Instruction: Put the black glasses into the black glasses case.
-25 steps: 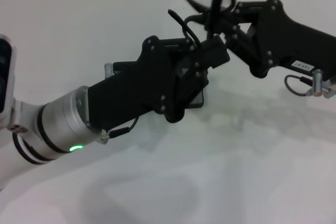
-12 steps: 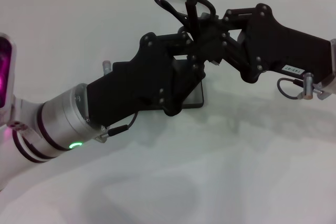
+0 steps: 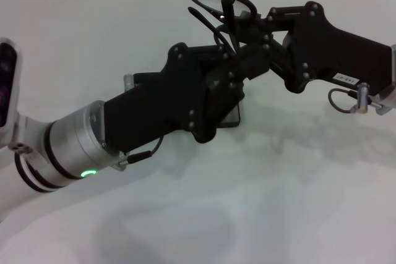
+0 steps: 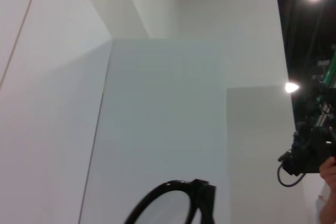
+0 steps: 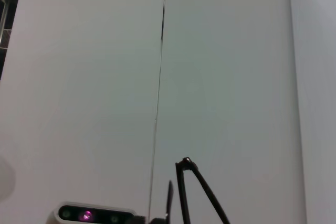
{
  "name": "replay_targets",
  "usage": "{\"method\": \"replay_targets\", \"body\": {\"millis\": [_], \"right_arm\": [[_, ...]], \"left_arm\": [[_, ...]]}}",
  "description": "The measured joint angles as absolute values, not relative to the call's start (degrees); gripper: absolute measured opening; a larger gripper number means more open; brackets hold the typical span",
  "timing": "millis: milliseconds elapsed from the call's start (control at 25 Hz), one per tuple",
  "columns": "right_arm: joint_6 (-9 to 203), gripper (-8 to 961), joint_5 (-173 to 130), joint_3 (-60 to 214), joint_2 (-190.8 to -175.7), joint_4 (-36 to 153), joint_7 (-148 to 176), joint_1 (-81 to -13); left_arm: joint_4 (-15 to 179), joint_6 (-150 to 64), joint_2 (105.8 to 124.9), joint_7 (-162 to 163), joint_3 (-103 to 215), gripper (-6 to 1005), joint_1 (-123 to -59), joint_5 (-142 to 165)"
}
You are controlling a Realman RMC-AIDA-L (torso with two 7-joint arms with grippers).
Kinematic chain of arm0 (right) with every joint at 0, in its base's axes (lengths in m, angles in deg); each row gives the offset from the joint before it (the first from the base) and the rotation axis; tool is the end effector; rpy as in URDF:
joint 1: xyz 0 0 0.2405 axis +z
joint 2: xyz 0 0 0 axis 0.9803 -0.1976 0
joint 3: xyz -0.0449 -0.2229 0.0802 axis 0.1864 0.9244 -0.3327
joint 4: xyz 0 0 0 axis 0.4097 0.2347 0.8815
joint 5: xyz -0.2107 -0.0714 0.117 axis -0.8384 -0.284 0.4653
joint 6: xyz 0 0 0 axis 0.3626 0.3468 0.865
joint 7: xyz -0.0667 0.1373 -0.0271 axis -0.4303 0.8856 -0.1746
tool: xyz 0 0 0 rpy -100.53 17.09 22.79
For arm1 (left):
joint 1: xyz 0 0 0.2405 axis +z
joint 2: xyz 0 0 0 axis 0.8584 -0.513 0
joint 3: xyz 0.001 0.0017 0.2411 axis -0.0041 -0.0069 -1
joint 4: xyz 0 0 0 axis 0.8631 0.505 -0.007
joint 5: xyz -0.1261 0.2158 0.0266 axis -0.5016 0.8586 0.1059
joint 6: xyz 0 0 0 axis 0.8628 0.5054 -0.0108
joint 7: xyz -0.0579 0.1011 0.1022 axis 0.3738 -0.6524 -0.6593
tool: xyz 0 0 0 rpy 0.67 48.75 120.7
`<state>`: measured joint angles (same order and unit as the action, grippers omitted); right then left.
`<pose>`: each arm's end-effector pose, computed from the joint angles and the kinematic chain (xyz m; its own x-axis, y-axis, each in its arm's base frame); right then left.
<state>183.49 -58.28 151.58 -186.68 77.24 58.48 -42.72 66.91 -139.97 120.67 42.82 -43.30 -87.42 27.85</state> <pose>0.1611 0.3557 -0.0321 0.5117 0.1596 -0.8442 -0.0678 -0.9720 -0.2248 -0.1799 0.2832 -0.0632 0.3039 -0.0268 0.9523 0.1662 -0.9828 -0.0807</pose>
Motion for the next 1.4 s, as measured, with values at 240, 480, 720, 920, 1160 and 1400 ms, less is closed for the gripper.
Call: {"method": "replay_targets", "body": {"millis": [240,480,720,920,1160,1400], "right_arm": [[182.91,78,-58.04,151.28,-186.67,77.24,57.69,-42.77],[181.69,78,-58.03,151.56,-186.72,77.24,57.14,-42.64],[181.36,78,-58.2,152.08,-186.75,77.24,57.12,-42.47],[180.74,78,-57.99,154.42,-186.76,77.24,56.7,-42.31],[180.41,78,-57.95,154.78,-186.76,77.24,56.69,-42.22],[180.41,79,-57.95,154.8,-186.76,77.24,56.69,-42.21]], "left_arm": [[66.86,-140.07,120.51,43.13,-44.28,84,-88.2,29.25],[66.46,-140.14,120.51,43.57,-44.36,85,-89.24,31.03],[66.18,-140.2,120.71,43.94,-44.34,85,-89.95,31.77],[66.46,-140.11,120.92,44.21,-44.16,85,-89.98,29.89],[66.76,-139.79,120.95,44.3,-44.19,85,-89.55,28.09],[66.85,-139.64,120.96,44.32,-44.15,85,-89.38,27.96]]}}
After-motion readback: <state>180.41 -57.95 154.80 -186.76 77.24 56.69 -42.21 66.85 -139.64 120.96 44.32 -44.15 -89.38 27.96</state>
